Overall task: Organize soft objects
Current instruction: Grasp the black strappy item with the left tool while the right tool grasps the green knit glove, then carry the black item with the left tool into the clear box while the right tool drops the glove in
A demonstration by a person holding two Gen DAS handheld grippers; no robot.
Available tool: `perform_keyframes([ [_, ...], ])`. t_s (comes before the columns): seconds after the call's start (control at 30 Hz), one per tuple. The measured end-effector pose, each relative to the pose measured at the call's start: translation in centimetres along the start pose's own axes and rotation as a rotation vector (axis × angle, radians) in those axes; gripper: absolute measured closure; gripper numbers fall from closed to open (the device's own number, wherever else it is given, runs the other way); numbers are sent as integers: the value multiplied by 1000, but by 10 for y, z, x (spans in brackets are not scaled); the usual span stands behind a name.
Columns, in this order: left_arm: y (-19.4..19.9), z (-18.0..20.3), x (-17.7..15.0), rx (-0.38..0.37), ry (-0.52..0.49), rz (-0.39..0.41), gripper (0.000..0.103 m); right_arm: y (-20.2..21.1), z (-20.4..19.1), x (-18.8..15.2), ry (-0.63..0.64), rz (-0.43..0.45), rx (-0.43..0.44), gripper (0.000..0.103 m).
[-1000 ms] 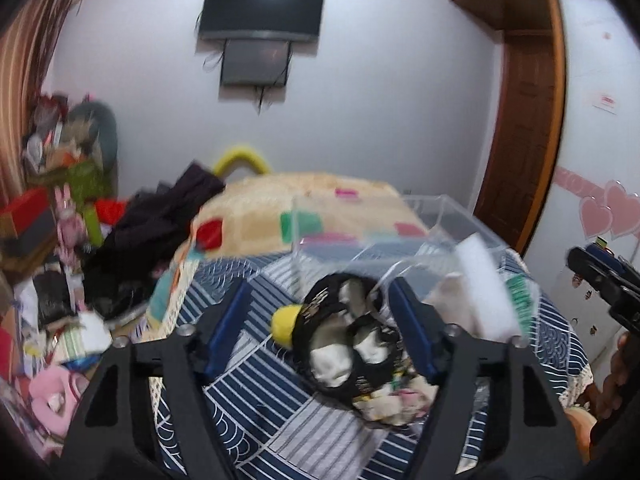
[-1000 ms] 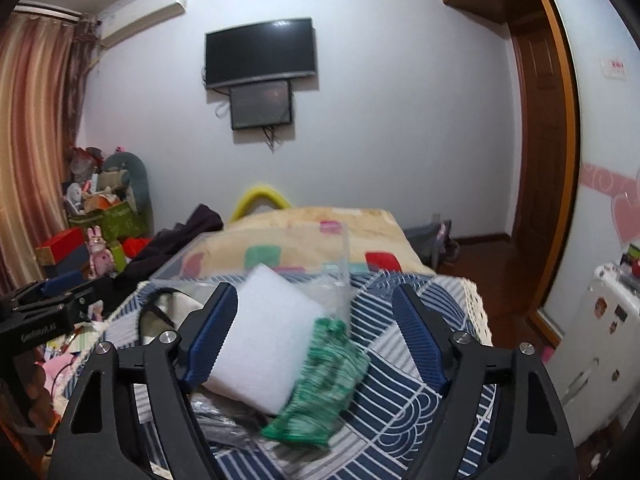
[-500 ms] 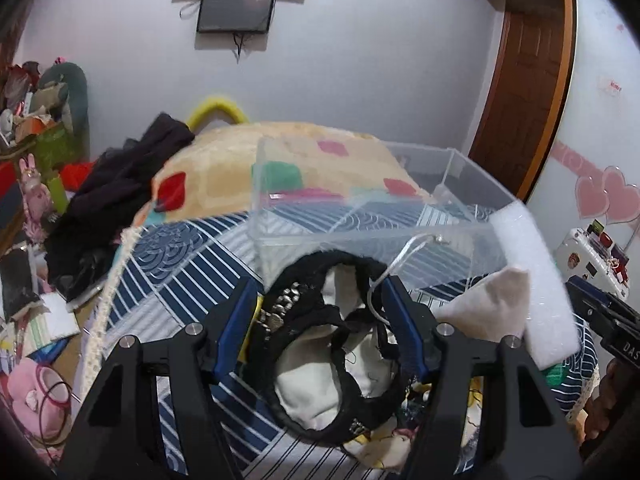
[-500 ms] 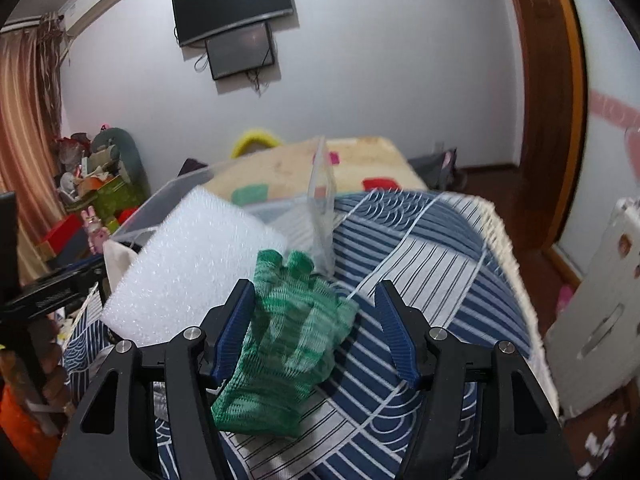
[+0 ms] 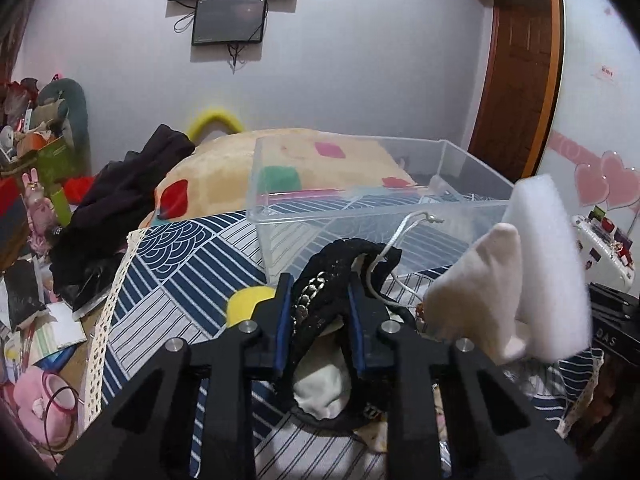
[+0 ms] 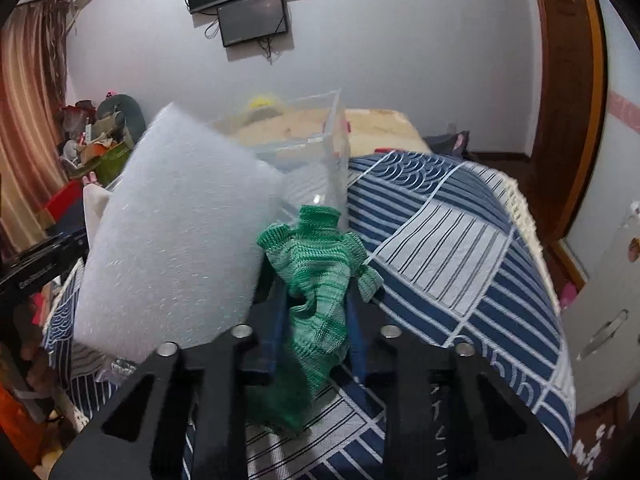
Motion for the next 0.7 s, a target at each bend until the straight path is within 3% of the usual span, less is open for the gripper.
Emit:
perform_keyframes([
  [0.33, 43, -5, 5, -16, 31, 71, 83, 39, 6, 11, -25, 142, -51, 87],
  [0.7, 84, -6, 36, 11, 2, 184, 83, 59, -7, 45, 52, 242, -61, 87],
])
Point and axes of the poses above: each gripper's, at about its wrist camera, not at the fingertips, and y roughly against the way its jaws point, z to its right, x to its top, the point moved 5 cm from there along -y, roughly the way its jaws point, and after that the axes turned 11 degrees about -z, right-handed, at the moved point
